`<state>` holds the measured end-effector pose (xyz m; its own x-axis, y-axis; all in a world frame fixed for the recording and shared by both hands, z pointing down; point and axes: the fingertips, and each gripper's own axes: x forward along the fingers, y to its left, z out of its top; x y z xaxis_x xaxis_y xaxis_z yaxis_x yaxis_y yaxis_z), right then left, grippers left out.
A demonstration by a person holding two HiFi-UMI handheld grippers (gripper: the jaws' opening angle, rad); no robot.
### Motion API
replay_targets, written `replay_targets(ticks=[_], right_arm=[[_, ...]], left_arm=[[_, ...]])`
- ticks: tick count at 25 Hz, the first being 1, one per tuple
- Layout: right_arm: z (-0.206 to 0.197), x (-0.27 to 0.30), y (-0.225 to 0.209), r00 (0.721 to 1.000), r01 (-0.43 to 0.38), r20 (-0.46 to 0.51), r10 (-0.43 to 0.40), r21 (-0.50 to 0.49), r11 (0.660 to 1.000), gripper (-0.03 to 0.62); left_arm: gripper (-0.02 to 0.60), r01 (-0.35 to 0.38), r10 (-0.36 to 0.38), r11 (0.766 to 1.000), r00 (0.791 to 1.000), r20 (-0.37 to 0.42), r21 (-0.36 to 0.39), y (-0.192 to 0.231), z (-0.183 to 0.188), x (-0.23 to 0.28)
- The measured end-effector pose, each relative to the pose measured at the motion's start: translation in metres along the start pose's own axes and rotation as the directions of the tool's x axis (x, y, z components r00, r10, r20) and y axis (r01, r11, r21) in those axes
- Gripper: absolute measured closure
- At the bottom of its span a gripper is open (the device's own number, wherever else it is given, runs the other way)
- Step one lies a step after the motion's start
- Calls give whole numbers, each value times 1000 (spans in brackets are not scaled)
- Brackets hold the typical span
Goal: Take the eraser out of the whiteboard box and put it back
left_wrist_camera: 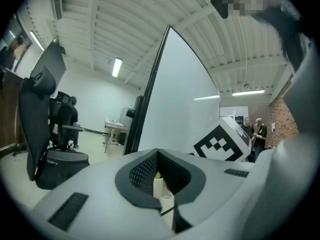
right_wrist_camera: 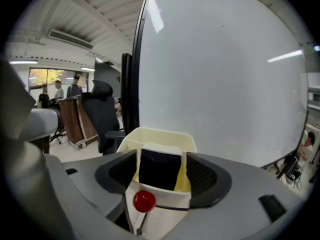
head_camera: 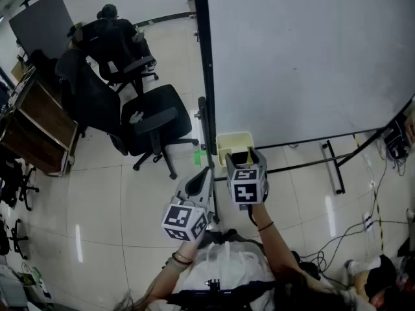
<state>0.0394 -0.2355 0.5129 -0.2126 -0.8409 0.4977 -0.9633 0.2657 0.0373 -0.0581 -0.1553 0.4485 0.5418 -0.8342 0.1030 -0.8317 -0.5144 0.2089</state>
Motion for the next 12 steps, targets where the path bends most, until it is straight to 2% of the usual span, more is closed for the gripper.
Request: replay_targets(ticks=[1, 2, 7, 12], right_arm=[[-2, 5, 0, 1000, 18, -15, -19, -16, 1000, 294], [-4, 9, 0, 999, 33, -28, -34, -31, 999, 313], [-3, 5, -2, 1000, 4, -10, -5, -52, 999, 310], [52, -49, -8, 986, -24, 166, 31, -49, 999, 310]], left_arm=[[597, -1, 1, 1000, 1000, 0, -1, 0, 0, 0], [597, -1, 1, 1000, 1000, 0, -1, 1, 0, 0], [597, -1, 1, 1000, 1000, -1, -3, 2, 0, 1], [597, 0, 0, 1000, 1000, -2, -2, 4, 0, 2]])
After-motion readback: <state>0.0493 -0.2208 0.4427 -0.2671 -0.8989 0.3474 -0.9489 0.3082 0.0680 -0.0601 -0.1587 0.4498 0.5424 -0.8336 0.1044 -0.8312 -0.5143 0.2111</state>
